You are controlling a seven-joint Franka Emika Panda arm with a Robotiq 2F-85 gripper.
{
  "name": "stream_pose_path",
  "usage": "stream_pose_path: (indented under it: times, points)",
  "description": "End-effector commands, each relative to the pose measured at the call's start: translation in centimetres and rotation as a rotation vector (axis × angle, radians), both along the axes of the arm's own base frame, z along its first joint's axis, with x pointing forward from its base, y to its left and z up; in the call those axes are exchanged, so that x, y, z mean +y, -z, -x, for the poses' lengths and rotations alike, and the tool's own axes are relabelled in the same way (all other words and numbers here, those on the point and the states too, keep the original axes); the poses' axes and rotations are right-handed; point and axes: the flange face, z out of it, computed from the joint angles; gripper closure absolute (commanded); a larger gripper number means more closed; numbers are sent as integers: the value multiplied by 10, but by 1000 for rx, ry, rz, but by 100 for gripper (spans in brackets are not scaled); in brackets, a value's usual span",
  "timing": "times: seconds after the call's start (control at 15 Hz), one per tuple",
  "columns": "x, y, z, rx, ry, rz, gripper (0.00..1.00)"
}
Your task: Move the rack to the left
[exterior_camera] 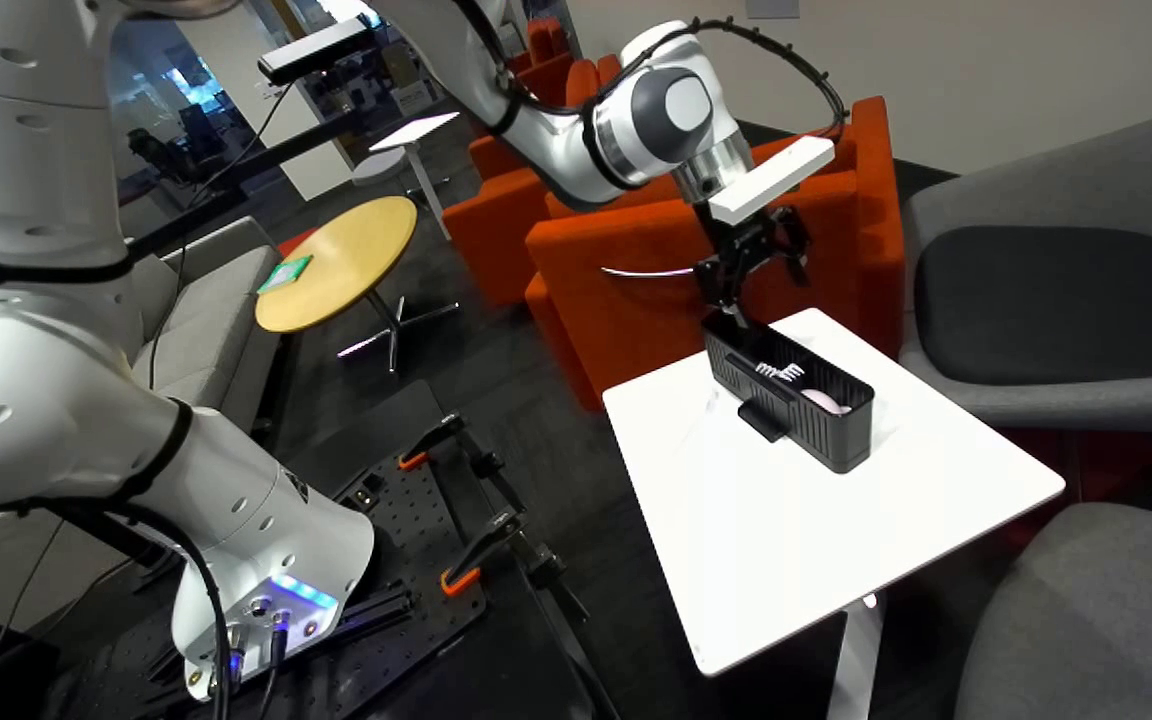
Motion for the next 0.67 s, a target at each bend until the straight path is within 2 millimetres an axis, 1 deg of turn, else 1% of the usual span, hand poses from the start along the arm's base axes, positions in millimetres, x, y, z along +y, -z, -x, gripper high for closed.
stream_pose_path:
  times: [0.0, 0.27, 0.4, 0.6]
  points:
    - [8, -54, 37, -60, 112, -92, 0]
    - [18, -97, 72, -91, 331, -160, 0]
    - [18, -113, 88, -122, 431, -200, 0]
    - [12, -129, 112, -177, 577, -259, 0]
